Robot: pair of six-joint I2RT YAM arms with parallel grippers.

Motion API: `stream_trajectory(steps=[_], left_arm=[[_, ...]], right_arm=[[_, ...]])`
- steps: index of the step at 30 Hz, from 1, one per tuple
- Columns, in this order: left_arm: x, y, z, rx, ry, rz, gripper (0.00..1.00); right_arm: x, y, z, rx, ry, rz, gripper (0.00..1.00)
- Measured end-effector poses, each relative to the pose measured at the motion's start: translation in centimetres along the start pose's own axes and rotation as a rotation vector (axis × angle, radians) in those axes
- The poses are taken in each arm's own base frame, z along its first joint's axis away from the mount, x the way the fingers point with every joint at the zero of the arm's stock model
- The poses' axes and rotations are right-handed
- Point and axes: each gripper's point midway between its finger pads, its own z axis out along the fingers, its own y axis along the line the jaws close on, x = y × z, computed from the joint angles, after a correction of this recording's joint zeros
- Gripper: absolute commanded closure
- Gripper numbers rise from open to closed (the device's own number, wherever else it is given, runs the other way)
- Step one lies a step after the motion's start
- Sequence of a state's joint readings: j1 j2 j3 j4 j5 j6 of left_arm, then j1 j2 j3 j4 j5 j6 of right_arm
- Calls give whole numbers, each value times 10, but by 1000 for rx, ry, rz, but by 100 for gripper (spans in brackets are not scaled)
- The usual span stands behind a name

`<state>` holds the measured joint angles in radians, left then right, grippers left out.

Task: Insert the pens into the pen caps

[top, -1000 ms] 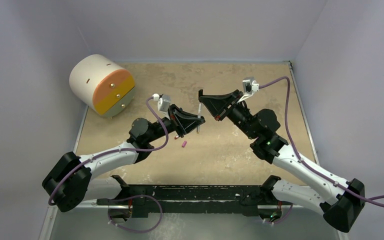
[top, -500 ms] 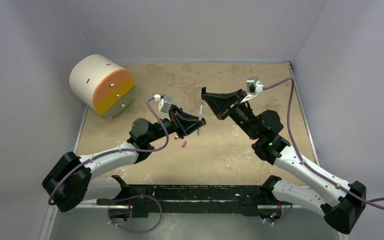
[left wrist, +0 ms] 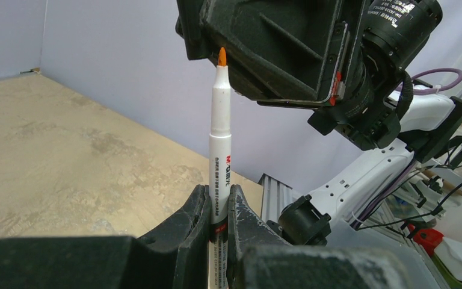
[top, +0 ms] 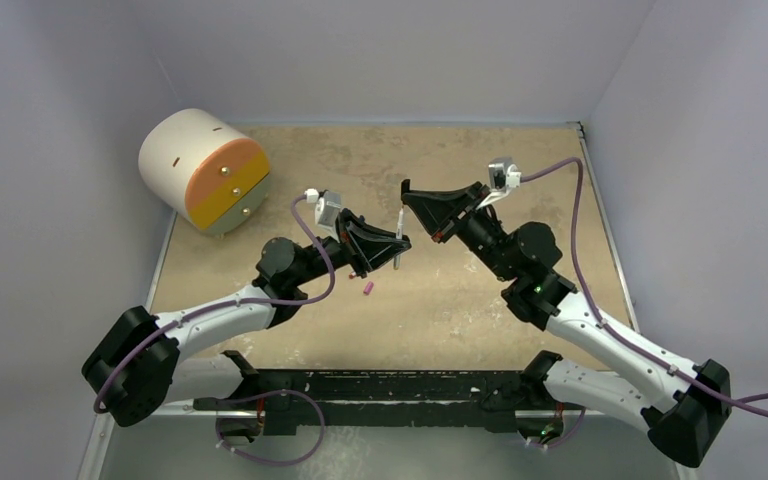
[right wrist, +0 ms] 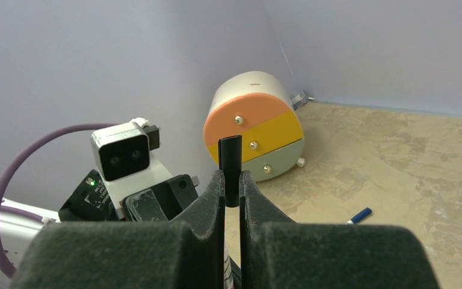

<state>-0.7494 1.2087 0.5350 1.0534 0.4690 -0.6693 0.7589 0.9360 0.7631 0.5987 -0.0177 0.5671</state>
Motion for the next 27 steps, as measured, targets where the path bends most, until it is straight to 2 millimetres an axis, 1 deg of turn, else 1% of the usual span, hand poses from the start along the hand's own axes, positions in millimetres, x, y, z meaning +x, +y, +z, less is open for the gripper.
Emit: stream_trajectory(steps=[4,19,27], left_arm=[[1,0,0,-1,1,-1,100],[4,3,1,-4,7,-4,100],[5,4,1,-6,10,-6,100]], right_arm=[[3,-2,-1,3,6,3,100],[0,0,-1,-3,-3,-7,100],[-6,3,-3,-12,-19,-10,100]])
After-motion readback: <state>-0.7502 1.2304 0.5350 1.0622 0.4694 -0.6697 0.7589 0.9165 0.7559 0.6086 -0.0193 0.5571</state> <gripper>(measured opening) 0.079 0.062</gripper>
